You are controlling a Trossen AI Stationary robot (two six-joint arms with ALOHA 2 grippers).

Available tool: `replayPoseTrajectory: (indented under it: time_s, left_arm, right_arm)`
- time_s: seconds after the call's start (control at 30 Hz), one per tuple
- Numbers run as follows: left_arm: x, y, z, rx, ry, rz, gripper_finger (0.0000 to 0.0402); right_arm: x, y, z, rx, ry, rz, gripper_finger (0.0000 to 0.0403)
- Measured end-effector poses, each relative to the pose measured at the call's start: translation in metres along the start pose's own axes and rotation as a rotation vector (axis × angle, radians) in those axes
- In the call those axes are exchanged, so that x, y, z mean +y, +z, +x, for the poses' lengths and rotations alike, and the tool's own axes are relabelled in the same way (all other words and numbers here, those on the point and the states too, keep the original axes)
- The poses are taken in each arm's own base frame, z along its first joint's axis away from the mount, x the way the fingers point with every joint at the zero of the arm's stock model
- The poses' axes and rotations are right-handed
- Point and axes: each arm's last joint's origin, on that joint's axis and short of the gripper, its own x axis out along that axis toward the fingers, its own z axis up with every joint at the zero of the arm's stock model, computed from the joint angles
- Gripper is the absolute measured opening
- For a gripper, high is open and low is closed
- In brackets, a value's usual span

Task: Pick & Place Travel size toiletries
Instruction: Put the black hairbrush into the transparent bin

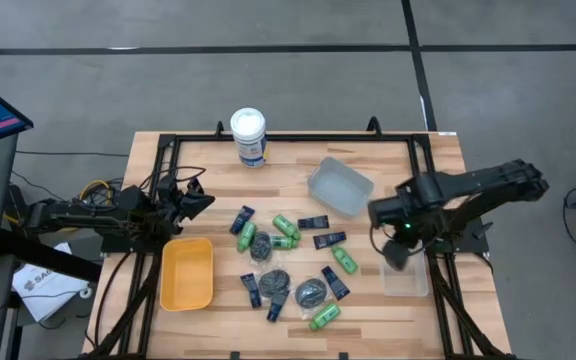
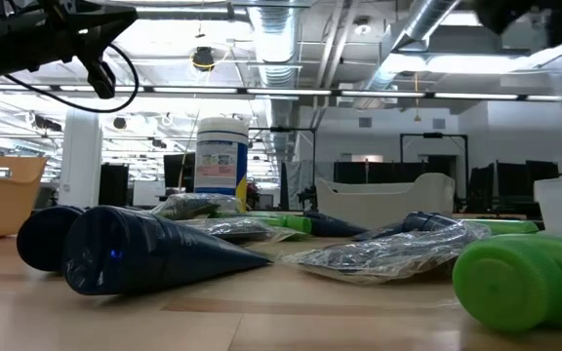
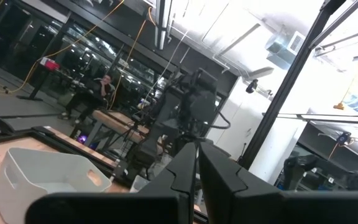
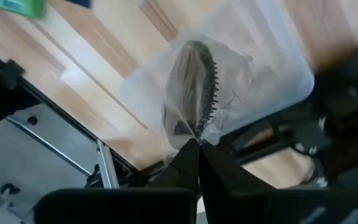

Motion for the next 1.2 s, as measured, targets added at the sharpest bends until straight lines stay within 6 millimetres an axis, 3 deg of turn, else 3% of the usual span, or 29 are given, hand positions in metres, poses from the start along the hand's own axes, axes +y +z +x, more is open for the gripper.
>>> replayPoseTrajectory:
  time_s: [0.17,0.37,0.93,1.07,1.2]
  left_arm:
    - [0.000,0.000,0.000,0.000,0.000,0.002,0.0014]
    - [0.000,0.000,0.000,-0.001,0.000,0.002,0.0014]
    - [0.001,-0.001,0.001,0.008,0.005,0.003,0.0014]
    - [0.001,-0.001,0.001,0.008,0.005,0.003,0.0014]
    - [0.001,-0.001,0.001,-0.005,0.026,0.001,0.0014]
  right_arm:
    - [-0.006,-0.012,0.022,0.056,-0.049,0.048,0.0000]
    - [-0.003,-0.011,0.054,0.082,-0.092,-0.004,0.0000]
    - [-0.016,0.000,0.098,0.101,-0.118,-0.111,0.0001]
    - [-0.014,0.001,0.099,0.089,-0.101,-0.126,0.0025]
    - [-0.012,0.002,0.099,0.073,-0.078,-0.131,0.0086]
